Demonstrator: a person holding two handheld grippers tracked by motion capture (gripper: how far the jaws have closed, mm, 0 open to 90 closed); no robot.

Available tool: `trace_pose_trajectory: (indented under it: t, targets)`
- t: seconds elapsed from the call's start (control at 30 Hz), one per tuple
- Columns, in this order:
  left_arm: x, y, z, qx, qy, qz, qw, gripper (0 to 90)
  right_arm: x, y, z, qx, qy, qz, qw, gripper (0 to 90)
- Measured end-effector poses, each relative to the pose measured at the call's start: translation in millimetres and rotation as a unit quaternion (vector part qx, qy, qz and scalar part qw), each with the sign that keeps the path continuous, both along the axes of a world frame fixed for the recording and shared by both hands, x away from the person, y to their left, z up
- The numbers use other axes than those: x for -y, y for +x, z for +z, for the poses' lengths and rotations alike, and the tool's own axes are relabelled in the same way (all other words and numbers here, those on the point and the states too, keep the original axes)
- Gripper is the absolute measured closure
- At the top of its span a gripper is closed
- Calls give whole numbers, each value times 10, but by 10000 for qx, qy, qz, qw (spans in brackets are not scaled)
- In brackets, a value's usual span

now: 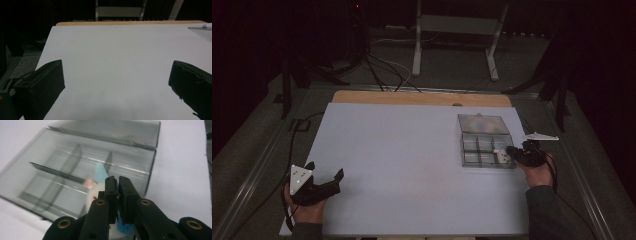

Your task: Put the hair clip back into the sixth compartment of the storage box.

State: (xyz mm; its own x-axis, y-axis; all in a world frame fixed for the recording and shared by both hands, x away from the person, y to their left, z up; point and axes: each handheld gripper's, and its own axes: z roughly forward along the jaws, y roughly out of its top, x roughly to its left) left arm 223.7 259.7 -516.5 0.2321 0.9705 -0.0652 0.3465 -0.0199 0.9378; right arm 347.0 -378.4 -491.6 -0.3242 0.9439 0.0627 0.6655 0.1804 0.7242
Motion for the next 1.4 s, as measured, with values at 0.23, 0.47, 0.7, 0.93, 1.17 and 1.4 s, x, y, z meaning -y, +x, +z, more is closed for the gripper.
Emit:
trace_pose_trajectory:
  t: [0.23,0.47,0.7,0.93,1.17,1.4]
  targets:
    - [1,-1,1,6,-2,0,10000,13,21,-2,16,-111,38,50,9999,817]
    - [0,0,0,2,3,5,10000,13,-7,-58,53,140,192,45,9997,516]
    - [-1,-7,3,13,3,8,10000,13,-48,-168,144,642,554,-113,9963,219]
    - [2,-9,4,20,3,-7,10000,13,-121,-275,168,919,561,-48,9942,126]
    - [4,-11,7,52,-18,-9,10000,13,-236,-373,185,1117,629,160,9916,19]
    - [-2,-17,12,62,-15,-12,10000,12,-321,-451,163,1198,619,286,9905,18]
